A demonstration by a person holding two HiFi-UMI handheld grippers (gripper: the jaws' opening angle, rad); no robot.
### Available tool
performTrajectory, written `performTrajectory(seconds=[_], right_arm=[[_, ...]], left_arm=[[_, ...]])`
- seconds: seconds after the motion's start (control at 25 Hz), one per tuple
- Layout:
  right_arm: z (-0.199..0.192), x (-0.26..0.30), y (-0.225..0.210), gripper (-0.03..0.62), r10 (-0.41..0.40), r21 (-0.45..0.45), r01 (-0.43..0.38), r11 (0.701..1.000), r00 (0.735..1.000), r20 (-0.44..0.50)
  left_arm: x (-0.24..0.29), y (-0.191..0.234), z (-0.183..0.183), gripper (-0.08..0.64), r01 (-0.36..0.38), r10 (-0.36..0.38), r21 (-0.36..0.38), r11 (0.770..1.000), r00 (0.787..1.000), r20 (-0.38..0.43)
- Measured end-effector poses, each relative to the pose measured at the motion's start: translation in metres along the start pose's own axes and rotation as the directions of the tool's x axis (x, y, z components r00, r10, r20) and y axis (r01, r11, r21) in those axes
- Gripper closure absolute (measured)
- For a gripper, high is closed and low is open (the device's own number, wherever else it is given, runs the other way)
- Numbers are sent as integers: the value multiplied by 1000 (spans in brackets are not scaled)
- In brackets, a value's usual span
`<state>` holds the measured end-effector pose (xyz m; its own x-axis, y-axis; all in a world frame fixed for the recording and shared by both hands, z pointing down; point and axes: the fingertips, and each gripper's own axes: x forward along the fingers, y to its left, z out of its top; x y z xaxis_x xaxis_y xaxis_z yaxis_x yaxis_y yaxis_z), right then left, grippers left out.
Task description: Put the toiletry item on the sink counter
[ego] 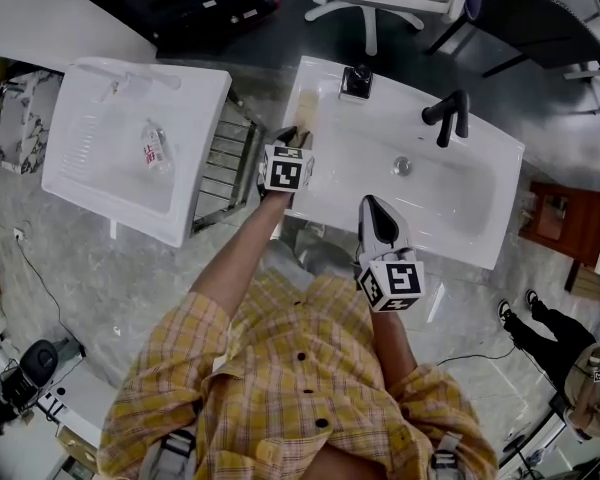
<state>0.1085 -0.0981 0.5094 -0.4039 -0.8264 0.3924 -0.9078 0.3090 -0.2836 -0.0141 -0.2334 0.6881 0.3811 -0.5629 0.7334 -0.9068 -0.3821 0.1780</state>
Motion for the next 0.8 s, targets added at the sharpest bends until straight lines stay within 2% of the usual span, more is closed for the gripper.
performTrajectory(seconds=[0.4, 0.8], right_arm=[[0, -2, 2, 594, 0, 0, 0, 1000, 1000, 5], [3, -7, 7, 593, -2, -12, 2, 1000, 1000, 24]], left_arm=[[-3, -4, 3, 428, 1, -1, 32, 999, 1000, 24], [-24, -6, 13, 428, -5, 4, 15, 1000, 999, 47]])
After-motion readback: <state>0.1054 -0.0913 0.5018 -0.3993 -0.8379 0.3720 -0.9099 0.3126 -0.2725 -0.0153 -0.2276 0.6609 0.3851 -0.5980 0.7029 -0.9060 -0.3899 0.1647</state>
